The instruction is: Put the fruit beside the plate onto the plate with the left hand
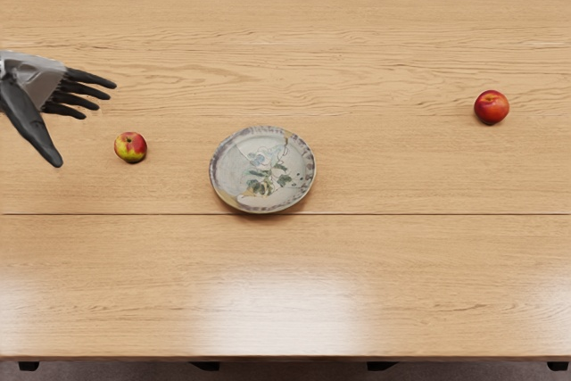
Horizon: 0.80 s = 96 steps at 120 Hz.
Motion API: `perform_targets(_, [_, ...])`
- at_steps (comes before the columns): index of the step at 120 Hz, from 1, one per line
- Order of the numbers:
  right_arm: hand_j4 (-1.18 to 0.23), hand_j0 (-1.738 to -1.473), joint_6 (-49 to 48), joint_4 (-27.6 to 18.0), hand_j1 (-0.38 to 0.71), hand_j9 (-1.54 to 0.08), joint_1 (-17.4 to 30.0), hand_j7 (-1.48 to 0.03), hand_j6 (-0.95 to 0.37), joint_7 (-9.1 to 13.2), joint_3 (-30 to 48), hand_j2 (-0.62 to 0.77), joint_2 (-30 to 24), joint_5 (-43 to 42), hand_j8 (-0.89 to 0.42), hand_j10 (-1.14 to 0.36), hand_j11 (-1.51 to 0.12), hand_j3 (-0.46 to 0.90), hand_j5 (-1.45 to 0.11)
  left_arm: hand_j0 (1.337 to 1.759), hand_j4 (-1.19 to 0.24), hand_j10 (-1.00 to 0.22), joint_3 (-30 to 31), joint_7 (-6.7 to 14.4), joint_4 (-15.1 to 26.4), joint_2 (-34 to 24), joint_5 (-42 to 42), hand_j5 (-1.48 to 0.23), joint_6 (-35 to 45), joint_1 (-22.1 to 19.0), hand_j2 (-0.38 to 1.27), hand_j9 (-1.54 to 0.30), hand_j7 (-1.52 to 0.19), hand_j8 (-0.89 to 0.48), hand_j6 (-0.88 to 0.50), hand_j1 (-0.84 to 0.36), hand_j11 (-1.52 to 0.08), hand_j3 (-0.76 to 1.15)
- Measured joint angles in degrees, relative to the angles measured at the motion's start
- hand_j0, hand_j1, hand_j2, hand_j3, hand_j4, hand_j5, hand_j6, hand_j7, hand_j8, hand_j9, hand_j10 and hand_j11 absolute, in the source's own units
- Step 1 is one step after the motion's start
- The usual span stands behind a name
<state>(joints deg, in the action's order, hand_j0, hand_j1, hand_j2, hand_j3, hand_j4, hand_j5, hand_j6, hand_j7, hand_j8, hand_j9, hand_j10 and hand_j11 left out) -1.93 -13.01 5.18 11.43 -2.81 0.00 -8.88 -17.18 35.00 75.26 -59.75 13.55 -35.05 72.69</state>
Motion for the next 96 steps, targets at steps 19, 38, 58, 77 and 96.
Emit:
perform_targets(19, [-0.02,-1.658,0.0,0.0,-0.32,-0.03,0.0,-0.03,-0.02,0.0,0.0,0.0,0.0,0.0,-0.02,-0.02,-0.03,0.0,-0.03,1.658,-0.07,-0.07,-2.35,0.0,0.33,3.48,9.53,-0.08,0.02,-0.16,0.01,-0.08,-0.08,-0.07,-0.07,0.27,-0.08,0.0])
perform_targets(38, [-0.02,-1.658,0.0,0.0,-0.32,-0.03,0.0,-0.03,-0.02,0.0,0.0,0.0,0.0,0.0,-0.02,-0.02,-0.03,0.0,-0.03,1.658,-0.09,-0.09,-2.94,0.0,9.08,-3.64,14.46,-0.11,0.01,-2.21,0.02,-0.11,-0.11,-0.09,-0.09,0.25,-0.11,0.0])
perform_targets(58, [-0.02,-1.658,0.0,0.0,-0.32,-0.03,0.0,-0.03,-0.02,0.0,0.0,0.0,0.0,0.0,-0.02,-0.02,-0.03,0.0,-0.03,1.658,-0.1,-0.1,-3.59,0.0,13.76,0.43,25.19,-0.12,3.95,-3.88,0.02,-0.12,-0.12,-0.1,-0.1,0.24,-0.12,0.0])
perform_targets(77, [-0.02,-1.658,0.0,0.0,-0.32,-0.03,0.0,-0.03,-0.02,0.0,0.0,0.0,0.0,0.0,-0.02,-0.02,-0.03,0.0,-0.03,1.658,-0.12,-0.12,-2.99,0.0,14.38,3.7,31.78,-0.14,14.84,-4.53,0.02,-0.14,-0.14,-0.12,-0.12,0.22,-0.14,0.0])
perform_targets(96, [-0.02,-1.658,0.0,0.0,-0.32,-0.03,0.0,-0.03,-0.02,0.0,0.0,0.0,0.0,0.0,-0.02,-0.02,-0.03,0.0,-0.03,1.658,-0.12,-0.12,-2.57,0.0,11.68,14.09,37.26,-0.15,19.87,-7.47,0.02,-0.15,-0.15,-0.12,-0.12,0.21,-0.15,0.0])
